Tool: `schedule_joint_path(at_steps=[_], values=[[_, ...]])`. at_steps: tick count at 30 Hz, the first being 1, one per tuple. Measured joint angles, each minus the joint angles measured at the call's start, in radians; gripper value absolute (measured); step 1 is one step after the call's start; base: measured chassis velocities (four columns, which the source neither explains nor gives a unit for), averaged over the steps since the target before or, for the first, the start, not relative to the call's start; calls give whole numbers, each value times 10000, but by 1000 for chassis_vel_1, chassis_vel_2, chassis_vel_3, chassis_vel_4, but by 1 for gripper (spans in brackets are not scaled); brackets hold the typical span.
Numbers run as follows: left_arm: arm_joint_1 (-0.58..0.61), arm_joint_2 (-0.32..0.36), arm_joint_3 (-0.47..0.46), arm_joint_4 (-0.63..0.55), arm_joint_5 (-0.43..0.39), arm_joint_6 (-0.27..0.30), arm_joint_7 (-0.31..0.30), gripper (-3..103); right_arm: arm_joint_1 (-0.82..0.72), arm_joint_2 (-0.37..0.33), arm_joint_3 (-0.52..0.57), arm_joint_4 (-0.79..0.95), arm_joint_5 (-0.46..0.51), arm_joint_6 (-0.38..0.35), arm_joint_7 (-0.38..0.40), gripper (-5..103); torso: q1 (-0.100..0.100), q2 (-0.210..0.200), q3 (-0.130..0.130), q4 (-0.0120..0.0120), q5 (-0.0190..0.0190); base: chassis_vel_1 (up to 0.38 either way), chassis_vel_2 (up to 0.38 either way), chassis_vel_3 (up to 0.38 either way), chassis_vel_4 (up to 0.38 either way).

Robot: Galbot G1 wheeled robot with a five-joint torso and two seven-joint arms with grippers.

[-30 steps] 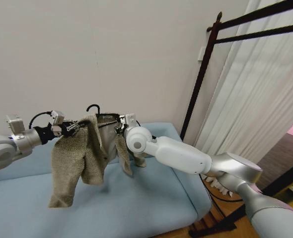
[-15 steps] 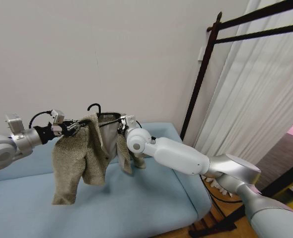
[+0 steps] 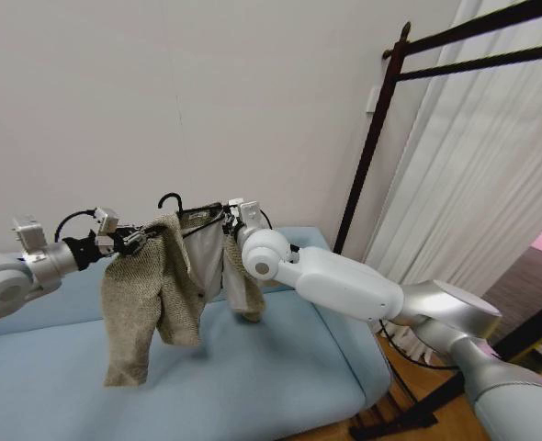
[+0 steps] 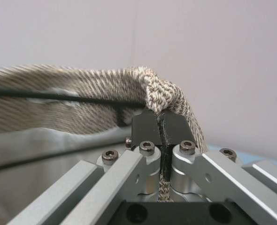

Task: Pick up the clothes from the sofa and hang them on the clothes hanger.

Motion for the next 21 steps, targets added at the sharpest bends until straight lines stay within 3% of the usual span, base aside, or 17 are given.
schedule_joint_path(at_steps=[11,21], values=[[-20,-253,92,12,70,21,-192,3,1021,394,312,1013,638,-318,-84,1,0,0,0,2,-1,0,0,0,0],[-229,-868,190,-293,-878,-69,-1172,3,764,181,-211,1640,739,-440,-131,1,-1,0,1,0,-1,0,0,0,0]])
